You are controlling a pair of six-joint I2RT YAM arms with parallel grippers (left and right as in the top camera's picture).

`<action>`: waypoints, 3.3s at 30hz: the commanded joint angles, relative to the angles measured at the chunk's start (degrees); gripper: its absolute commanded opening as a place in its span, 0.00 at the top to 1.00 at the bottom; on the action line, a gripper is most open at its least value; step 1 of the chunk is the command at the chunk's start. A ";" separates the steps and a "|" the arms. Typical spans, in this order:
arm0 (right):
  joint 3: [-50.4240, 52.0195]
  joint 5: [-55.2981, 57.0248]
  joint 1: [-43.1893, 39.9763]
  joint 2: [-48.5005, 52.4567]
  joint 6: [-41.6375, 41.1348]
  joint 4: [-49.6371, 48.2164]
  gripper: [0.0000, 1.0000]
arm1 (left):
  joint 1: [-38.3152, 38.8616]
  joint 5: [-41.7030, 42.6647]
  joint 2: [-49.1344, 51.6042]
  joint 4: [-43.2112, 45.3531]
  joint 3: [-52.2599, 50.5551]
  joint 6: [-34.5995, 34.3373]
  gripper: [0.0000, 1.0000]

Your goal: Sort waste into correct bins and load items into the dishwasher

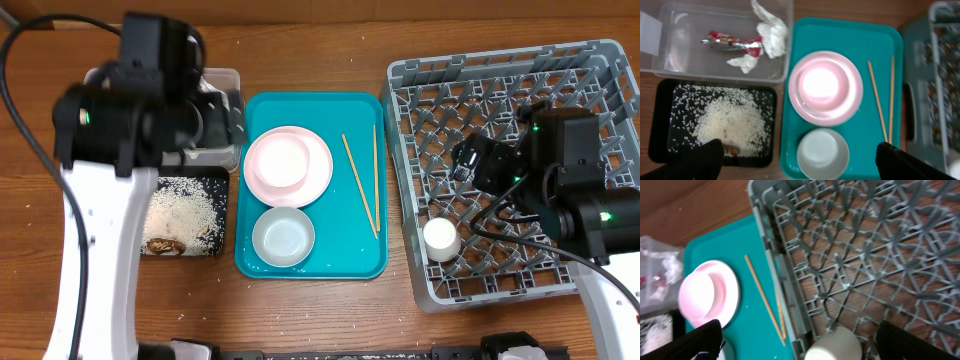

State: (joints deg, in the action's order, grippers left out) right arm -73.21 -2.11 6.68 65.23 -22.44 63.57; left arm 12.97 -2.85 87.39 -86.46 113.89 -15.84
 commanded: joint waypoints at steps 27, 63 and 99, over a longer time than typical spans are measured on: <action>-0.24 2.64 -0.33 0.44 -0.11 -0.44 0.00 | 7.54 -1.60 -3.85 -5.46 0.59 2.19 0.00; -0.24 2.64 -0.33 0.44 -0.11 -0.42 0.00 | -6.25 4.04 -76.24 73.83 -90.64 10.47 0.00; -0.24 2.64 -0.33 0.44 -0.11 -0.42 0.00 | -6.21 4.37 -87.14 82.18 -113.61 10.51 0.00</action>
State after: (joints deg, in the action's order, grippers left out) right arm -73.17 0.08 6.68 65.65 -22.48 63.48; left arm 7.01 0.93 0.91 -4.45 0.60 -4.49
